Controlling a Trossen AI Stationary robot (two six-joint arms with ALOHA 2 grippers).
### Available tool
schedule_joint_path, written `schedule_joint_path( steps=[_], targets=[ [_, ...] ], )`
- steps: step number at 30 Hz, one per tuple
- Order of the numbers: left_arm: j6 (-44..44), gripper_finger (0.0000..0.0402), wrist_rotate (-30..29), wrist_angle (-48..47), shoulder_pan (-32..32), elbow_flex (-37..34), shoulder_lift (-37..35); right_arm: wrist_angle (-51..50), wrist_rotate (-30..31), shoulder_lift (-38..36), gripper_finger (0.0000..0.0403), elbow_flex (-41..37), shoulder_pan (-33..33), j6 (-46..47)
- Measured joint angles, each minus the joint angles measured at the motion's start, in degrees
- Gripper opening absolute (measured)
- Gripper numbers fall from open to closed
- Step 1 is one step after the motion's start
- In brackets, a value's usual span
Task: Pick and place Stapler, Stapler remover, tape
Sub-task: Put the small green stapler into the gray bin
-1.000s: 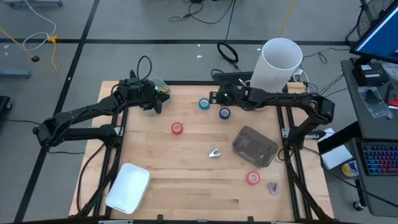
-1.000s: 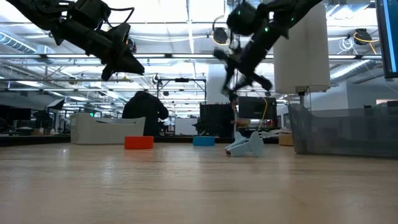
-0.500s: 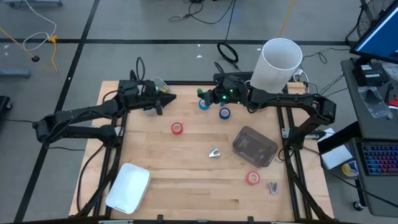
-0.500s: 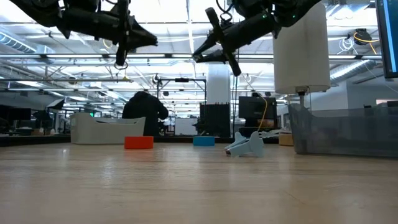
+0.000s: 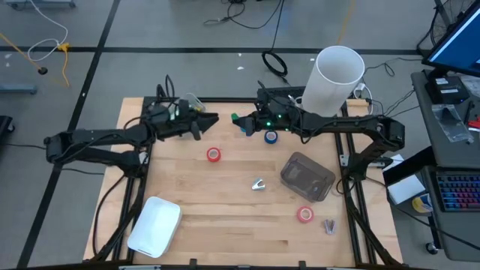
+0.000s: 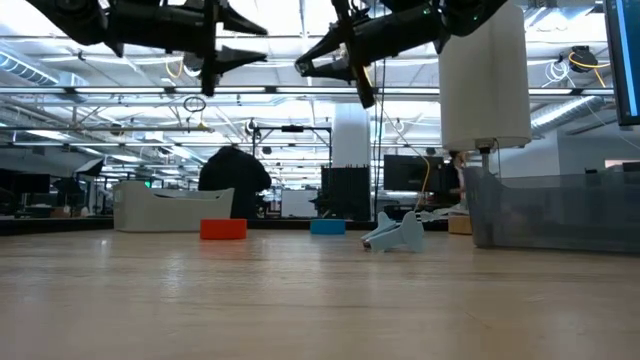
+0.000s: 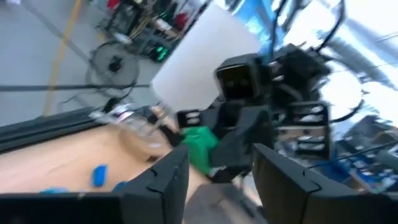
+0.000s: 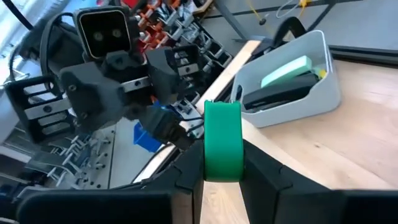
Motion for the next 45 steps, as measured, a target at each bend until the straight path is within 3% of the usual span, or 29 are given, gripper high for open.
schedule_joint_path(
  steps=[9, 19, 25, 33, 45],
  targets=[
    [-0.5, 0.0184, 1.2, 4.5, -2.4, 4.8, 9.9, 1.2, -2.5, 0.0, 0.007, 0.0, 0.3, -0.4],
    [0.0, 0.0184, 2.7, 4.8, -2.5, 9.3, 15.2, 0.5, -3.9, 0.0, 0.0068, 0.0, 0.3, -1.4],
    [0.9, 0.0184, 3.9, 3.1, -1.8, 9.3, 14.7, -0.1, -4.4, 0.0, 0.0066, 0.0, 0.3, -2.9],
    [0.2, 0.0184, 11.8, 0.7, 2.3, 9.2, 14.3, 0.1, -4.4, 0.0, 0.0066, 0.0, 0.3, -3.0],
    [-2.4, 0.0184, 18.5, 1.0, 5.2, 9.2, 14.3, 1.1, -4.3, 0.0, 0.0066, 0.0, 0.3, -2.0]
  ],
)
